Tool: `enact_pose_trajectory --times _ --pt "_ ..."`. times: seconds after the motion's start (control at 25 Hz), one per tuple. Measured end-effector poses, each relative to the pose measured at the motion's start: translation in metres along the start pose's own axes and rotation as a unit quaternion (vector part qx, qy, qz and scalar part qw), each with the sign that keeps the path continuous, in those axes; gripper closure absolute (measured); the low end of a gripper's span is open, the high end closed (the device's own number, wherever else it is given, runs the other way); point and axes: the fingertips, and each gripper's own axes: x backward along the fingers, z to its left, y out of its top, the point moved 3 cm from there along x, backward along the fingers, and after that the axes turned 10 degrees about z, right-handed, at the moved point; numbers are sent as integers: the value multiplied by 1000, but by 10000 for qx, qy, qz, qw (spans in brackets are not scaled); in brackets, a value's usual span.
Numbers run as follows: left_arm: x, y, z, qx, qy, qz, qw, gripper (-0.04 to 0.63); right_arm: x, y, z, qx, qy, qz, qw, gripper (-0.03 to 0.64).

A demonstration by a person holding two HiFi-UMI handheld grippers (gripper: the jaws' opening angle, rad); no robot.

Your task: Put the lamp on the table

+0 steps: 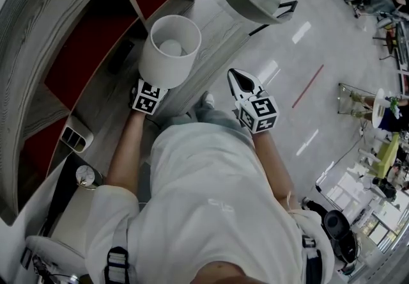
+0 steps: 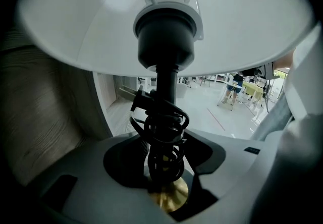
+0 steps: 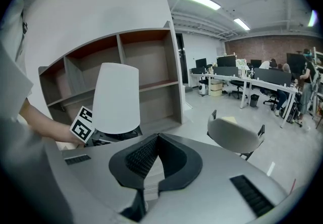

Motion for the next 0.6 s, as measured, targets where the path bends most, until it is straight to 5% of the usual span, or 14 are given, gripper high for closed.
enact_pose_trajectory --times 0.6 --pt "13 -28 -4 332 136 130 9993 362 -13 6 18 268 352 85 9990 588"
